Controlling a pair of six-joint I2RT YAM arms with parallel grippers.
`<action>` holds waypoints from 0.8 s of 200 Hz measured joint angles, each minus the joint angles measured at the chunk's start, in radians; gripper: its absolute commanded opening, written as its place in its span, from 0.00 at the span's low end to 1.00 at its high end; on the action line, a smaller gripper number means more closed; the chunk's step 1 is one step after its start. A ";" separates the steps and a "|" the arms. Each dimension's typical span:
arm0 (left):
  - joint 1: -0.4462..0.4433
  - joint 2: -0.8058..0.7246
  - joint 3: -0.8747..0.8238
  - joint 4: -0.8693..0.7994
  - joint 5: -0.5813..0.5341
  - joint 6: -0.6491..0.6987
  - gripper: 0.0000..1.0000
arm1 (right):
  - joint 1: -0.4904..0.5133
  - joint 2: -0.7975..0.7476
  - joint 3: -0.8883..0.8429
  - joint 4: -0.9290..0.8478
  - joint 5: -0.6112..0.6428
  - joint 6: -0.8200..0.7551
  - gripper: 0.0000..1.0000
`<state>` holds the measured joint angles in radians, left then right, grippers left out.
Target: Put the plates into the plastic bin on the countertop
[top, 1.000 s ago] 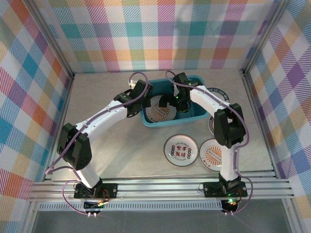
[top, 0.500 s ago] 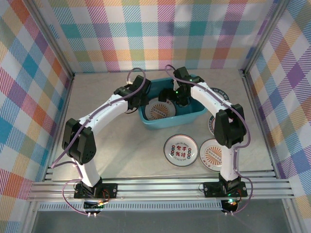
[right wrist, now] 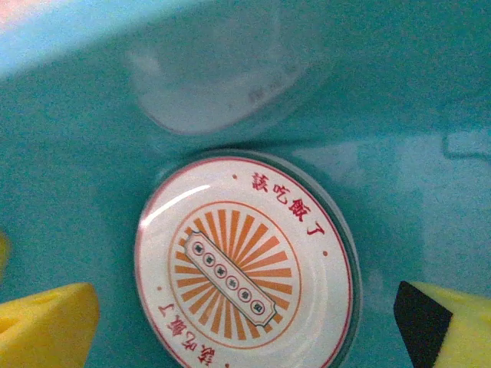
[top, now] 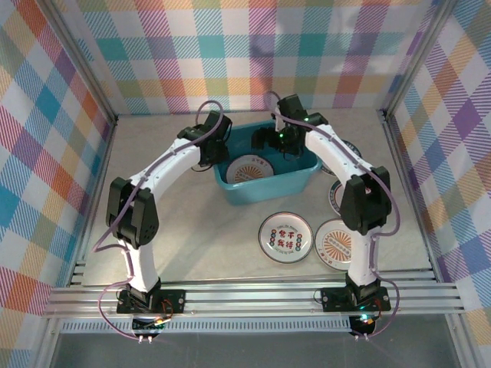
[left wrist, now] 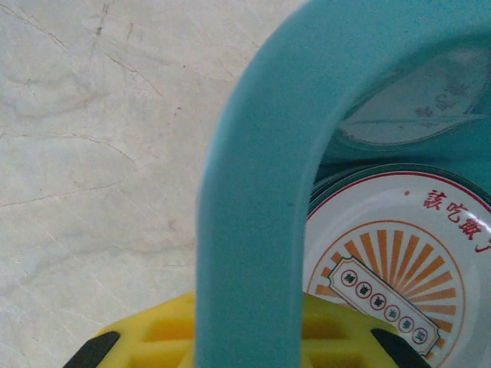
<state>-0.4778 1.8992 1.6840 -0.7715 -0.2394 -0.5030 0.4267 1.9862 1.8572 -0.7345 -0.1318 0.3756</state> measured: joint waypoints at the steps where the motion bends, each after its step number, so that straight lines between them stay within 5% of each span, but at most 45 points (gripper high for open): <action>1: 0.000 0.001 0.002 -0.001 0.000 0.000 0.02 | -0.001 -0.005 0.000 0.000 0.002 0.000 0.99; 13: 0.005 0.011 0.020 -0.014 0.012 0.003 0.10 | -0.012 -0.058 -0.002 0.000 0.016 -0.004 0.99; 42: 0.004 0.018 0.045 -0.026 0.023 0.023 0.52 | -0.038 -0.240 -0.076 0.026 0.046 -0.011 0.99; 62: 0.003 0.014 0.058 -0.026 0.034 0.024 0.65 | -0.053 -0.357 -0.165 0.040 0.072 -0.010 0.99; 102: 0.003 -0.093 -0.040 -0.011 0.053 0.012 0.73 | -0.053 -0.503 -0.366 0.045 0.098 -0.006 0.99; 160: 0.003 -0.490 -0.331 0.003 0.083 -0.073 0.70 | -0.053 -0.747 -0.610 0.045 0.093 0.005 0.99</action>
<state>-0.4751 1.4094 1.3533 -0.7681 -0.1566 -0.5758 0.3733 1.2388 1.2472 -0.6899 -0.0391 0.3809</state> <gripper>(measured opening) 0.718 0.989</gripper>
